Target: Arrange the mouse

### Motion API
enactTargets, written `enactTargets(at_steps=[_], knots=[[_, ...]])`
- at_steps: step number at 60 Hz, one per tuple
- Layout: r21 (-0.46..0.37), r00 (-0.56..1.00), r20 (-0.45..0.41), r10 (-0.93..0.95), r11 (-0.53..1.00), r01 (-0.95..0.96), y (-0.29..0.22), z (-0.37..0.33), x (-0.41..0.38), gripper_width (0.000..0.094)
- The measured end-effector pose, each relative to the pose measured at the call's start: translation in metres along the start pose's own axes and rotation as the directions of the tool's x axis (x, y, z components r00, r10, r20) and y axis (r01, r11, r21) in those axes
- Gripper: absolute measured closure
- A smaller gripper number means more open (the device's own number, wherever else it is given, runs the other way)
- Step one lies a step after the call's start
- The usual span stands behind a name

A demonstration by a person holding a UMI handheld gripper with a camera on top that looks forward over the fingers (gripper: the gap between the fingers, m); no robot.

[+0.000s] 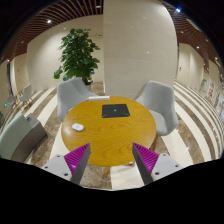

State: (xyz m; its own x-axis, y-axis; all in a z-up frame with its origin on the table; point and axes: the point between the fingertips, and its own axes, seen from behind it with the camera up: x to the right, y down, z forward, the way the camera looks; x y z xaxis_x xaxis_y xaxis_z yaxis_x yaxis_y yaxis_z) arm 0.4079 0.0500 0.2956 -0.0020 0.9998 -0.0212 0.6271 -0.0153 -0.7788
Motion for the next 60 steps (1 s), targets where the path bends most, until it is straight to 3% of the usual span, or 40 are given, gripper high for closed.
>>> enactTargets(at_steps=[32,60], knots=[[0.005,0.987,0.148,-0.058,0.998,0.058,0.025,0.070,-0.116,0.0056],[0.082,0.986,0.154,-0.065,0.995,0.053,0.031,0.197,-0.204,0.0060]])
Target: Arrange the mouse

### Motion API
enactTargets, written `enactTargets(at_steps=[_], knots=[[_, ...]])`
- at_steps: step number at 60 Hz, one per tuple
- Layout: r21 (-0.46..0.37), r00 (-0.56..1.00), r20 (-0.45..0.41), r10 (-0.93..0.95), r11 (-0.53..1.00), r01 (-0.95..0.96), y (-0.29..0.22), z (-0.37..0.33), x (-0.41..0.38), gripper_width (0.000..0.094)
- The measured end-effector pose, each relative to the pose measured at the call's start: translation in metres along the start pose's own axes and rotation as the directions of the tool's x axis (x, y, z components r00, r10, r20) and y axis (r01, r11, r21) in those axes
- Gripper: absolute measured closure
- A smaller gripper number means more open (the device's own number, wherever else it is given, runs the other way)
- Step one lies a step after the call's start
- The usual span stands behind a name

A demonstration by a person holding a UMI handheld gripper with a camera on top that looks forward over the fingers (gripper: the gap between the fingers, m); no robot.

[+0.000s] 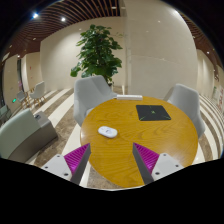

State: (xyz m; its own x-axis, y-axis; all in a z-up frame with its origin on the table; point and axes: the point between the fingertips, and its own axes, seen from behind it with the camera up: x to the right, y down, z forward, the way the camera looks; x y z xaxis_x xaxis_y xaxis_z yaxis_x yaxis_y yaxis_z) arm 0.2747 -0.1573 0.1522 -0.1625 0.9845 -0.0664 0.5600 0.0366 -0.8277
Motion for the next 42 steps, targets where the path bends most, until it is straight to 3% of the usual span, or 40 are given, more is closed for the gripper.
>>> enactTargets(at_steps=[15,42], knots=[[0.016,1.000,-0.014,-0.017,1.000,0.018,0.009,0.090,-0.010,0.0063],[-0.079,0.995,-0.088,-0.053,0.996,0.047,0.026,0.217,0.000,0.0071]])
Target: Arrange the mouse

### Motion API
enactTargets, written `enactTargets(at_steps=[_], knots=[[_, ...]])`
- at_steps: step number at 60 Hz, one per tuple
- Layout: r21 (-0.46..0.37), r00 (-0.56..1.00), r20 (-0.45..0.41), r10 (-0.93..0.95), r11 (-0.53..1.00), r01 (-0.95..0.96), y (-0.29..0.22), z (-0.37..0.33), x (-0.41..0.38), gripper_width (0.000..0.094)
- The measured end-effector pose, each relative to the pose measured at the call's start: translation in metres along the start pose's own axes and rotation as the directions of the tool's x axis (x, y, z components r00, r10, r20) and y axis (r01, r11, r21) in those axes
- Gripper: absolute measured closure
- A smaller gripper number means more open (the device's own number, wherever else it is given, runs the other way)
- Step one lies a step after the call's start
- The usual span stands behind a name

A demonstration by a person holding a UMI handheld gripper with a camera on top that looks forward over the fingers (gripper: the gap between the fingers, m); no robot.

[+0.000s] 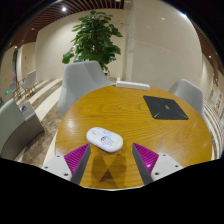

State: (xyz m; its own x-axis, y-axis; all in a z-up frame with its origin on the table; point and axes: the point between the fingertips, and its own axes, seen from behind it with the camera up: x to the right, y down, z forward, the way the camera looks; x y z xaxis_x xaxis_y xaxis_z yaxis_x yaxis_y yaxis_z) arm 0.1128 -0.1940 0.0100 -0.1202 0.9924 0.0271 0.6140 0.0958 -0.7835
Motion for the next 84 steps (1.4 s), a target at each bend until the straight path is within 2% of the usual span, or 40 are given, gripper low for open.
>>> enactTargets(at_steps=[14,33,39,40,46,60,65,75,84], knots=[[-0.034,1.000,-0.003,0.007,0.999,-0.007,-0.008,0.038,0.001,0.0071],[-0.043,0.998,-0.046,0.031,0.999,-0.033,-0.031,0.072,0.015,0.0066],[-0.047,0.998,-0.035,0.049,0.998,-0.050,-0.032,0.078,0.016,0.0079],[-0.049,0.998,-0.031,0.053,0.997,-0.054,-0.032,0.077,0.014,0.0099],[-0.046,0.999,-0.021,0.049,0.998,-0.050,-0.032,0.079,0.011,0.0450],[-0.084,0.995,-0.080,0.056,0.994,-0.062,-0.035,0.077,0.018,0.0590],[-0.080,0.995,-0.076,0.064,0.994,-0.070,-0.049,0.066,0.020,0.0595],[-0.015,0.993,-0.049,0.106,0.994,-0.107,-0.123,0.041,0.049,0.0594],[0.065,0.989,-0.097,0.109,0.993,-0.103,-0.192,0.050,0.133,0.0595]])
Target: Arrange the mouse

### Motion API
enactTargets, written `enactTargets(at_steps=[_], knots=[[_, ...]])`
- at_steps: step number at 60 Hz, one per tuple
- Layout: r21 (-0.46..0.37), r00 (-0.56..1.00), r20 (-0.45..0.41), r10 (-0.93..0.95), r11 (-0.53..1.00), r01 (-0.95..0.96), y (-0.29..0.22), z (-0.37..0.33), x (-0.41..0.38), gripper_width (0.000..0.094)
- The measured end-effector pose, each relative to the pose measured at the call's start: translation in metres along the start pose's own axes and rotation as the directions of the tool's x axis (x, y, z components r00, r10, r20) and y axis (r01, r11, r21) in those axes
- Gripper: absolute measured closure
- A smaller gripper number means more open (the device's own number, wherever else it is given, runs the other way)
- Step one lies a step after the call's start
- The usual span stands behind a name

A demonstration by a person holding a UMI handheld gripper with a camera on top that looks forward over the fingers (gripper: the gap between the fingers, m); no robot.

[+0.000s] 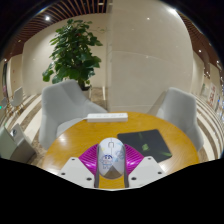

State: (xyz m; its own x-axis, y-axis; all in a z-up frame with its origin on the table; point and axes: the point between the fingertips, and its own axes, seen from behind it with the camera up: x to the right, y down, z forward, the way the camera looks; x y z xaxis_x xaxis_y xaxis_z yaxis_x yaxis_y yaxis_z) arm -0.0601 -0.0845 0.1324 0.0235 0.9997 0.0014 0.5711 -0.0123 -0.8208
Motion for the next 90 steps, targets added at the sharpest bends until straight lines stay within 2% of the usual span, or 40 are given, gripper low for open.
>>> enactTargets(at_steps=[5,9,16,28,37,38,42,44,50,57,72,81,90], knots=[[0.022,0.999,-0.044,-0.012,1.000,0.013,-0.019,0.028,0.052,0.0596],[0.004,0.998,-0.061,-0.013,1.000,0.013,-0.022,0.065,0.086,0.0594],[-0.038,0.998,-0.066,-0.012,0.999,0.010,0.001,0.116,0.126,0.0595],[-0.103,1.000,-0.014,0.003,0.995,-0.005,0.044,0.162,0.148,0.0555],[-0.140,1.000,0.007,0.021,0.990,-0.020,0.061,0.172,0.155,0.0415],[-0.145,1.000,0.009,0.023,0.989,-0.022,0.062,0.172,0.156,0.0378],[-0.146,1.000,0.011,0.019,0.989,-0.017,0.061,0.167,0.161,0.0044],[-0.143,1.000,0.005,0.011,0.990,-0.011,0.058,0.161,0.165,0.0089],[-0.124,1.000,0.023,0.017,0.992,-0.014,0.043,0.127,0.165,0.0083],[-0.128,0.999,0.027,0.042,0.991,-0.038,0.034,0.054,0.167,0.0071],[-0.179,0.999,0.036,-0.007,0.984,0.014,0.073,-0.104,0.167,0.0076],[-0.202,0.999,0.031,0.015,0.979,-0.009,0.096,-0.149,0.168,0.0077],[-0.197,0.999,0.029,0.018,0.980,-0.012,0.105,-0.159,0.169,0.0074]])
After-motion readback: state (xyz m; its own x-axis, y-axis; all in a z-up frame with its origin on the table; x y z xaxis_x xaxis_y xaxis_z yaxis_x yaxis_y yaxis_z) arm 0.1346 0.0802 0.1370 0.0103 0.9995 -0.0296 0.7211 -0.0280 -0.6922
